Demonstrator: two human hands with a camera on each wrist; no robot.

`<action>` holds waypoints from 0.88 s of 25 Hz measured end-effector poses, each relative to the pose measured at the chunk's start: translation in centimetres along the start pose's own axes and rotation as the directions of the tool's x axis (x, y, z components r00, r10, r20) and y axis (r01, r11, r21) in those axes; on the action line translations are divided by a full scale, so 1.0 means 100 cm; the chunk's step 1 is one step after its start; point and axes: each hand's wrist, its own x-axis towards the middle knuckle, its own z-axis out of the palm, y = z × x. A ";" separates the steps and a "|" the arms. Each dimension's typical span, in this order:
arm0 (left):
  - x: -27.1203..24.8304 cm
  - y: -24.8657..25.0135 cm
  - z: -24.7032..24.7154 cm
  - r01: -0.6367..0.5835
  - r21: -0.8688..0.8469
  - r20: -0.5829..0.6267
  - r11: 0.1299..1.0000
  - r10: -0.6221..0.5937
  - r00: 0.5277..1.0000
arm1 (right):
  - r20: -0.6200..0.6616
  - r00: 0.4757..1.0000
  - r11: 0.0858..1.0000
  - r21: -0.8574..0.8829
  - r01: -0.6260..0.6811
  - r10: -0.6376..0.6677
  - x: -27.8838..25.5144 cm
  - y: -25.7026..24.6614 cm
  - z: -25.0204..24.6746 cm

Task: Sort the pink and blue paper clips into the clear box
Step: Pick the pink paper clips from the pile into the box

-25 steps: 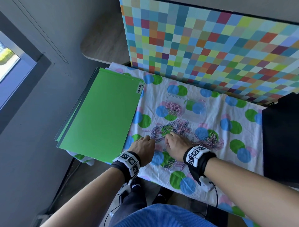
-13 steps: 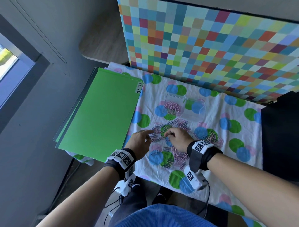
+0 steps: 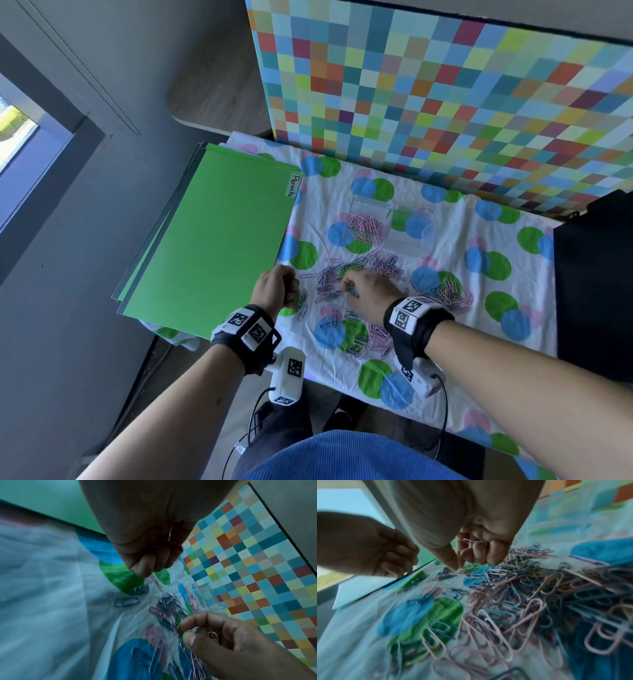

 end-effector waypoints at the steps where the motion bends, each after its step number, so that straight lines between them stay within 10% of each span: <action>1: 0.002 0.001 0.000 -0.010 0.018 -0.007 1.000 0.010 1.000 | -0.018 0.999 0.997 -0.071 0.026 -0.028 0.000 -0.001 0.002; 7: 0.006 0.010 0.010 -0.054 0.073 -0.092 0.996 0.061 0.994 | -0.053 0.993 0.959 -0.270 0.087 -0.105 0.000 -0.002 0.015; 15: 0.030 0.014 0.015 -0.055 0.339 -0.067 0.939 0.082 0.994 | -0.124 0.974 0.930 0.341 -0.136 0.188 0.000 0.013 -0.002; 17: 0.031 0.017 0.018 -0.110 0.579 -0.052 0.808 0.172 0.984 | -0.059 0.969 0.851 0.492 -0.182 0.242 0.002 0.016 -0.007; 22: 0.032 0.013 0.016 -0.293 0.940 0.242 0.174 0.265 0.934 | 0.107 0.934 0.439 0.861 -0.259 0.341 0.001 0.021 -0.011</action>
